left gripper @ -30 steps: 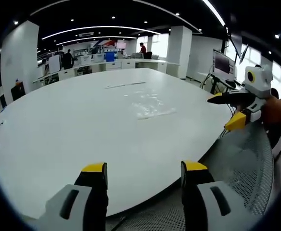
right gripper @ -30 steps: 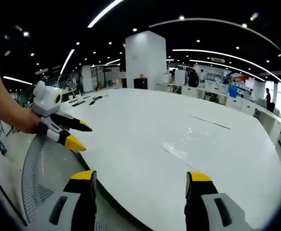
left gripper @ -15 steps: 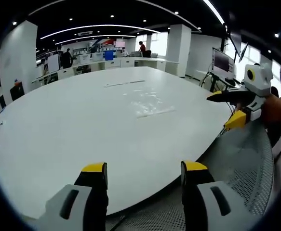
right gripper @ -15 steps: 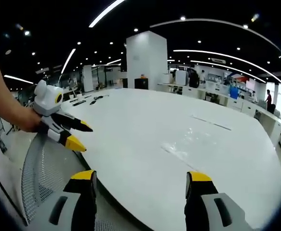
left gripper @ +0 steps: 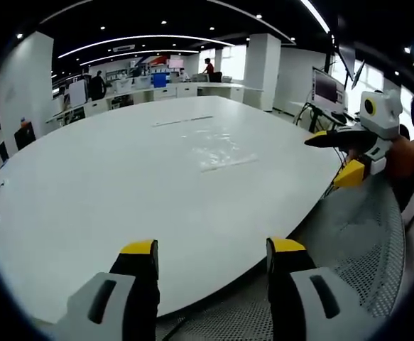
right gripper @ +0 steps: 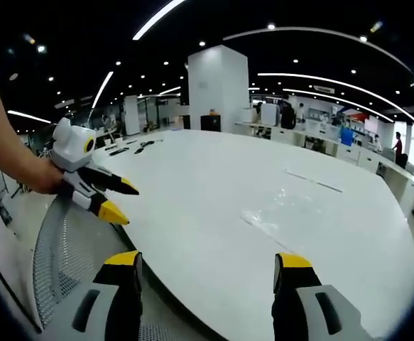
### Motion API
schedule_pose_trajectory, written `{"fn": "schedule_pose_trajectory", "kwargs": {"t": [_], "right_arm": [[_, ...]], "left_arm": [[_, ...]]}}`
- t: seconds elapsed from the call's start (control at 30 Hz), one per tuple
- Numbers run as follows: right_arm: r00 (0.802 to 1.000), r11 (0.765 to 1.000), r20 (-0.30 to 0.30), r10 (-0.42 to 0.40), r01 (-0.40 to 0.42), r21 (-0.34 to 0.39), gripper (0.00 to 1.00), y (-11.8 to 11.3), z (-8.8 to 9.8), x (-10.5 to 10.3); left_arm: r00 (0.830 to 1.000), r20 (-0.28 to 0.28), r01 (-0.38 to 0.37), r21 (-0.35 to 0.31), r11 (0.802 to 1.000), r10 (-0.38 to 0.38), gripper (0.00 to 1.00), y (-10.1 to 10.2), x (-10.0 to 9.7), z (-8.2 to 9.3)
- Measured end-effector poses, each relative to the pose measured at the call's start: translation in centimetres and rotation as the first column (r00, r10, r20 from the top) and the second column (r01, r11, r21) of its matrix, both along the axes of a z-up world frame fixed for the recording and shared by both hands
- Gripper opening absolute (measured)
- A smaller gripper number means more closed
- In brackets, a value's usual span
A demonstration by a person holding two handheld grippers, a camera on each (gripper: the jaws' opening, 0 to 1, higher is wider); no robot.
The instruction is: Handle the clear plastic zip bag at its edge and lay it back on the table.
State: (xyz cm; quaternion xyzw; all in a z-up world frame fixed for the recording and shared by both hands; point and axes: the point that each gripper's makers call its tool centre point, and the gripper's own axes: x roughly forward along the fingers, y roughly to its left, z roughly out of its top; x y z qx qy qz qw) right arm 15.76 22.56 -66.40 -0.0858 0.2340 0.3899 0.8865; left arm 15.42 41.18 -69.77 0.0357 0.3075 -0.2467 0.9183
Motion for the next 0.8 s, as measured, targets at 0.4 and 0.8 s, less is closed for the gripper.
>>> {"fn": "schedule_pose_trajectory", "kwargs": {"t": [0.4,0.8], "right_arm": [[1.000,1.000,0.004,0.016,-0.016,-0.004,0.75,0.3,0.0,-0.2],[1.000,1.000,-0.020,-0.003,0.002,-0.016,0.75,0.0,-0.4,0.0]], "left_arm": [[1.000,0.009,-0.013,0.005,1.000,0.013,0.59,0.1,0.1,0.0],[0.999,0.031,-0.020,-0.042,0.999,0.022,0.61,-0.1,0.3,1.0]]}}
